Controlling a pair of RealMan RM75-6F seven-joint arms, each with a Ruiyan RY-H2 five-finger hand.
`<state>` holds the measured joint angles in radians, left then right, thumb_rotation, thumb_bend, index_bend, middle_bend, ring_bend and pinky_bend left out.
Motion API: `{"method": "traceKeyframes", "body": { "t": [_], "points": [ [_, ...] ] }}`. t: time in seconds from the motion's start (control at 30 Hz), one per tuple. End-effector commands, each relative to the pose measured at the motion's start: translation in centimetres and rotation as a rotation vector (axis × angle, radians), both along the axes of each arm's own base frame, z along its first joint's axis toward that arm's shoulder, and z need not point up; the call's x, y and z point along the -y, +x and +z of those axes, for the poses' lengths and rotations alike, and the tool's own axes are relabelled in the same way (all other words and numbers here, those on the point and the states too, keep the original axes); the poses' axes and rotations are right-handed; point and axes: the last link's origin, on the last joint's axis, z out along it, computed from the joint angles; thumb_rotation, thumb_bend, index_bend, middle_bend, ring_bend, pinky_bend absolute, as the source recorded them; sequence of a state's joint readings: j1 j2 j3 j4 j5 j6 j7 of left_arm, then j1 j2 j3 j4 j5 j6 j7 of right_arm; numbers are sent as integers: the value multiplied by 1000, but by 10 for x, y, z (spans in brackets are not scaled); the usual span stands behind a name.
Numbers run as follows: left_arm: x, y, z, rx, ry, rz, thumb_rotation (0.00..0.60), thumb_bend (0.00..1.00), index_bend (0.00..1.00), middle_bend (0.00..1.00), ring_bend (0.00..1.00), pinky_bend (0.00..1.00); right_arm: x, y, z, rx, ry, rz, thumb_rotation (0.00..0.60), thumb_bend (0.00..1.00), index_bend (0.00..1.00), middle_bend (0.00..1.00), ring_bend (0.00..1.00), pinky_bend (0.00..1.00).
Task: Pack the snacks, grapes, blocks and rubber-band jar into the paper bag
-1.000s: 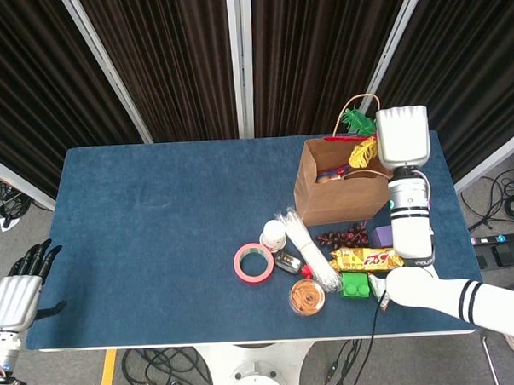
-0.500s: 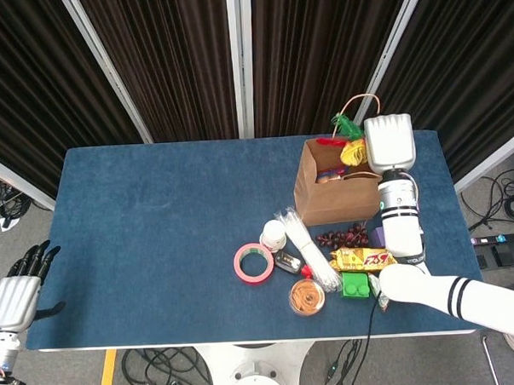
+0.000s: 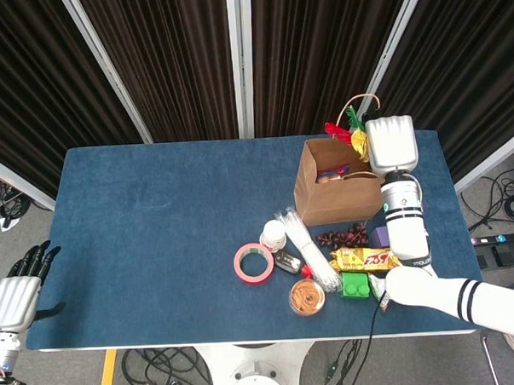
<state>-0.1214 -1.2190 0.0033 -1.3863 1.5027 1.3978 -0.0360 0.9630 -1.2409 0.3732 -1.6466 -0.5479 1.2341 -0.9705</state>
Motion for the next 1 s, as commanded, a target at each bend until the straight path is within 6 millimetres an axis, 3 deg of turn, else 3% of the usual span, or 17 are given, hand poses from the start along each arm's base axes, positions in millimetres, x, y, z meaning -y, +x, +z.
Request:
{"method": "traceKeyframes", "body": {
  "t": [0.03, 0.37, 0.67, 1.0],
  "points": [
    [0, 0, -1, 0, -2, -2, 600, 107, 124, 126, 21, 209, -2, 2, 2, 49, 19, -22, 600, 0, 327, 303, 767, 844],
    [-2, 3, 1, -8, -2, -7, 600, 108, 124, 126, 20, 210, 4, 8, -1, 303, 78, -143, 600, 0, 142, 171, 698, 844],
    [-3, 3, 0, -6, -2, -7, 600, 107, 124, 126, 20, 209, 3, 28, 4, 463, 95, -83, 600, 0, 134, 167, 697, 844],
    [-3, 5, 1, -3, 5, -12, 600, 108, 124, 126, 20, 210, -13, 49, 18, 545, 93, -1, 600, 0, 132, 192, 698, 844]
  ]
}}
